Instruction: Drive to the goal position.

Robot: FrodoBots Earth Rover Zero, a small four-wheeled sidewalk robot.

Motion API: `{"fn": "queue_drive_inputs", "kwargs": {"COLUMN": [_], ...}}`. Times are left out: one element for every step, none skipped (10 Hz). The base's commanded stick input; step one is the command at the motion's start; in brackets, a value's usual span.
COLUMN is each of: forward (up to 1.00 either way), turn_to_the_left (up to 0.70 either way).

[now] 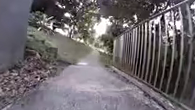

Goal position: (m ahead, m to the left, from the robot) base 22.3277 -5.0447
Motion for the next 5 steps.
{"fn": "queue_drive_inputs", "kwargs": {"forward": [0.70, 0.70, 0.70, 0.70, 0.70], "turn_to_the_left": [0.00, 0.00, 0.00, 0.00, 0.00]}}
